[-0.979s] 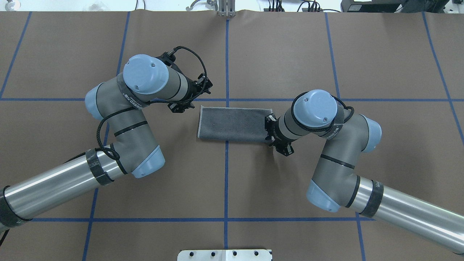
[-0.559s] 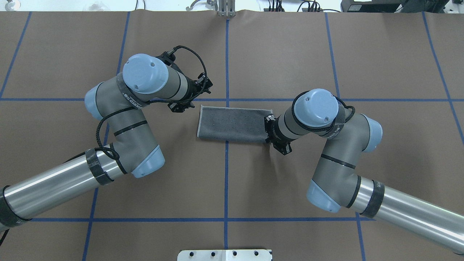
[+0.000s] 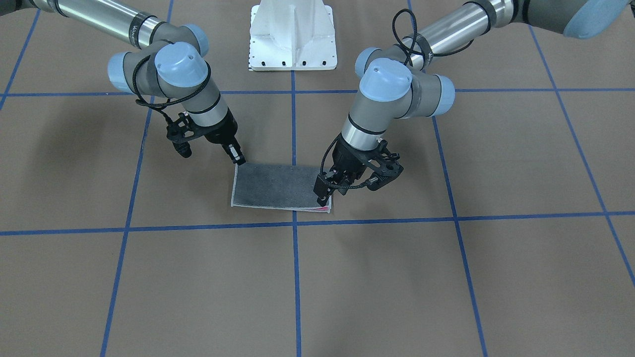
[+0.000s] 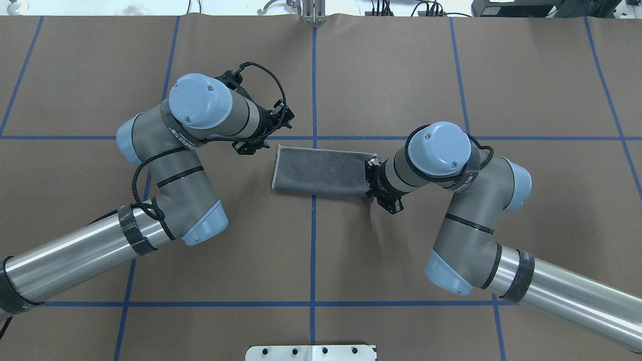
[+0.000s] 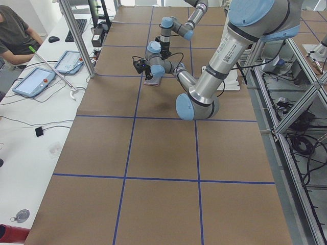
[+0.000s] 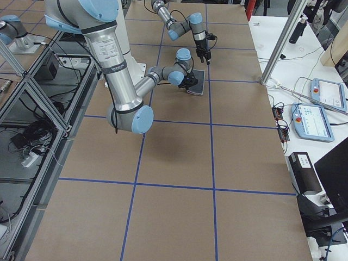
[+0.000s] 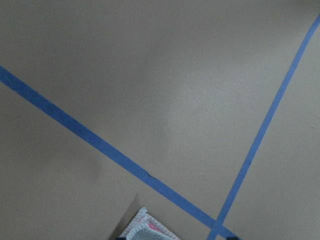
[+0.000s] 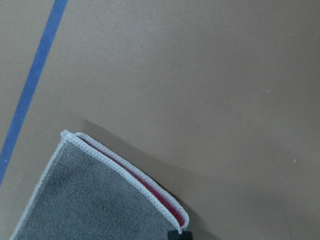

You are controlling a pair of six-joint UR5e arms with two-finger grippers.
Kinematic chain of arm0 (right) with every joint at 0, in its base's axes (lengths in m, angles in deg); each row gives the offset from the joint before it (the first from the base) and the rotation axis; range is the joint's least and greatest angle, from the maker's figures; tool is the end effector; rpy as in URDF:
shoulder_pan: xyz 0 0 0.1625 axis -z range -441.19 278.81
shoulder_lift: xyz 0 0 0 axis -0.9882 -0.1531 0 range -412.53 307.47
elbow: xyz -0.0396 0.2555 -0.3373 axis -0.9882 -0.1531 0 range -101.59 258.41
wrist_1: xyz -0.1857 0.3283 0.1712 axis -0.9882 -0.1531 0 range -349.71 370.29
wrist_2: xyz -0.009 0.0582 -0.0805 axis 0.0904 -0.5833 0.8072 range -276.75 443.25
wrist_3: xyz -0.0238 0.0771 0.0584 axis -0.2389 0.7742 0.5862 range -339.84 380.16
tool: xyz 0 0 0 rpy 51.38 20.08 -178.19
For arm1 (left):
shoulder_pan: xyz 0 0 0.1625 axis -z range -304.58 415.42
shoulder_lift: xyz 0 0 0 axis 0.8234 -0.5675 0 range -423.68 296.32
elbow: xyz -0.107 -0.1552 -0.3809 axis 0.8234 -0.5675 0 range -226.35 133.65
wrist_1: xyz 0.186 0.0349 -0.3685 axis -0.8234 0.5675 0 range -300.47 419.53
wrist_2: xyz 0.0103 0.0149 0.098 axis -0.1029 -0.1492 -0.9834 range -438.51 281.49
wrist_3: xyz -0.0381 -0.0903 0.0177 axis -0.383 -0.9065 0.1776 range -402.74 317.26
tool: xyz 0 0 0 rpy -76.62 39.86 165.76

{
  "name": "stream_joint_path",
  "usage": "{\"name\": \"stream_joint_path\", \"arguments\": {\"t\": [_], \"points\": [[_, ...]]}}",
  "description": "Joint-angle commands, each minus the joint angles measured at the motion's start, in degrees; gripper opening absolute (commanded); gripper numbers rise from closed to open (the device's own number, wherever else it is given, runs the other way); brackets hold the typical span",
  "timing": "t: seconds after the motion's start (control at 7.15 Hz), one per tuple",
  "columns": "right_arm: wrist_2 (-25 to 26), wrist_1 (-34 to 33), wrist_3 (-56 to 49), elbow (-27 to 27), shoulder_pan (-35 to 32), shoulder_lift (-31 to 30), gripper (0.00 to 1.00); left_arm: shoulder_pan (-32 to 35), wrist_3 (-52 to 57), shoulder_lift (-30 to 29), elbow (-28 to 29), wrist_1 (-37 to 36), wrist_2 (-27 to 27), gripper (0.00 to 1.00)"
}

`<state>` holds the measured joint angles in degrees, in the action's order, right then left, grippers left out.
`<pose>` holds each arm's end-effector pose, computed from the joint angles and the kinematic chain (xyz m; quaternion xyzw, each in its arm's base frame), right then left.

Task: Fold towel twice with both arms
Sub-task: 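Drag the folded towel's end toward the robot with the right gripper, rotating it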

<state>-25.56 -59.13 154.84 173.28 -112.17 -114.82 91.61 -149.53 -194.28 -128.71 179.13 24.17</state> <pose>-0.5167 -0.4281 0.3043 -0.1978 -0.4208 0.4834 0.7417 0.5297 -0.5256 0.2280 -0.0061 0.5246 -0.3275 0.7858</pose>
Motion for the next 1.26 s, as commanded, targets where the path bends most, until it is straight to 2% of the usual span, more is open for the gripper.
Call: {"name": "stream_joint_path", "arguments": {"t": [0.0, 0.14, 0.42, 0.7, 1.12], "points": [[-0.4, -0.4, 1.0, 2.6, 0.7, -0.6, 0.0, 0.5, 0.1, 0.1, -1.4, -0.2, 1.0, 0.73], [-0.5, -1.4, 2.7, 5.4, 2.5, -1.9, 0.0, 1.1, 0.0, 0.5, -3.3, -0.7, 2.9, 0.73], [-1.0, -7.5, 6.4, 9.9, 6.9, -1.4, 0.0, 1.1, -0.4, 2.2, -6.2, -0.8, 3.1, 0.73], [-4.2, -7.7, 10.9, 10.6, 9.8, -0.6, 0.0, 1.1, -0.4, 3.7, -8.2, -0.9, 3.1, 0.73], [-4.1, -7.7, 12.4, 10.1, 12.1, 1.6, 0.0, 1.1, -0.4, 4.1, -8.4, -0.9, 3.1, 0.73]]}}
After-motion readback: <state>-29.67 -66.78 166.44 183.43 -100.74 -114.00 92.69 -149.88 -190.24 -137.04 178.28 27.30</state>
